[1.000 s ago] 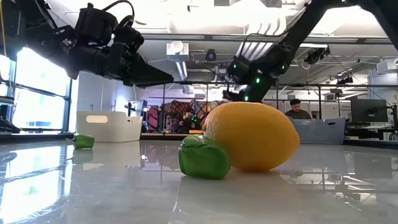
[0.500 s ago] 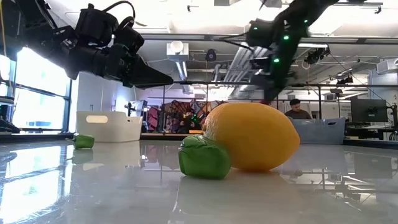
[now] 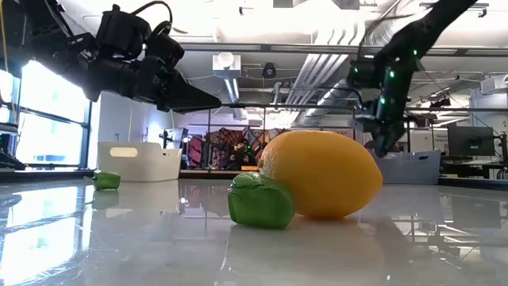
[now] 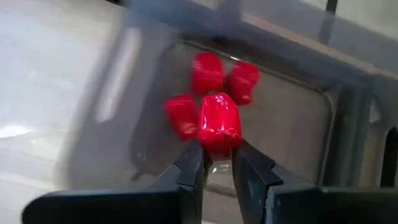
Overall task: Sort produce into baskets
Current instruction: Put the red bell pepper into the black bin, then put the green bell pepper into the gray bin
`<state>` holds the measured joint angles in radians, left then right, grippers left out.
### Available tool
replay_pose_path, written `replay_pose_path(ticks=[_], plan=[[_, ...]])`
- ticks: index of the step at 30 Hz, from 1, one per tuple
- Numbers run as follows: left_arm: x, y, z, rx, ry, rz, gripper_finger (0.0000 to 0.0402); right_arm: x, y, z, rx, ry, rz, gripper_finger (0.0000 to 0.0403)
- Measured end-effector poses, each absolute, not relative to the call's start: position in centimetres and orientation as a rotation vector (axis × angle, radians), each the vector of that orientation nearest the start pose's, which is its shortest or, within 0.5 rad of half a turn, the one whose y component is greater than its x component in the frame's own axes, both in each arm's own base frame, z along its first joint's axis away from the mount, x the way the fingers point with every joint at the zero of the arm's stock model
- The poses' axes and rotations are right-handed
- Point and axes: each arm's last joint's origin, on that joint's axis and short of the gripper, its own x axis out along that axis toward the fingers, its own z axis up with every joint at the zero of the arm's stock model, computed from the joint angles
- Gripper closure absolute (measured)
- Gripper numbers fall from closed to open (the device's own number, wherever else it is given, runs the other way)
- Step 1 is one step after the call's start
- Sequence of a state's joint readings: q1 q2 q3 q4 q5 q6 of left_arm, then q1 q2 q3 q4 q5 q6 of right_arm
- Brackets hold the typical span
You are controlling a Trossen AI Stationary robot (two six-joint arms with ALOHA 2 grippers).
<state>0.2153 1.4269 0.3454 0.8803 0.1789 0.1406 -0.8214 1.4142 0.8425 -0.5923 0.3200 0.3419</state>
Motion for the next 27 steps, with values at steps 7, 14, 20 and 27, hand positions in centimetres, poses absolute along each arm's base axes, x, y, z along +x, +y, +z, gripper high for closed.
replay_pose_path(ticks=[7,14,20,27], plan=[[24.0,4.8,15.7,0.105,0.202,0.049,0.0316,14.9,-20.9,18.0,0.645,1.039,-1.237,0.035],[24.0,4.8,15.7,0.099,0.203,0.062,0.0316,15.0,-21.5,17.2,0.632,1.062,-1.227,0.0336],[24.0,4.8,15.7,0.099,0.203,0.062,0.0316,15.2,-21.8,16.6,0.612,1.08,-1.211,0.0297],[24.0,4.8,15.7,0.099,0.204,0.062,0.0316,15.4,-21.9,16.7,0.562,1.091,-1.182,0.0225]])
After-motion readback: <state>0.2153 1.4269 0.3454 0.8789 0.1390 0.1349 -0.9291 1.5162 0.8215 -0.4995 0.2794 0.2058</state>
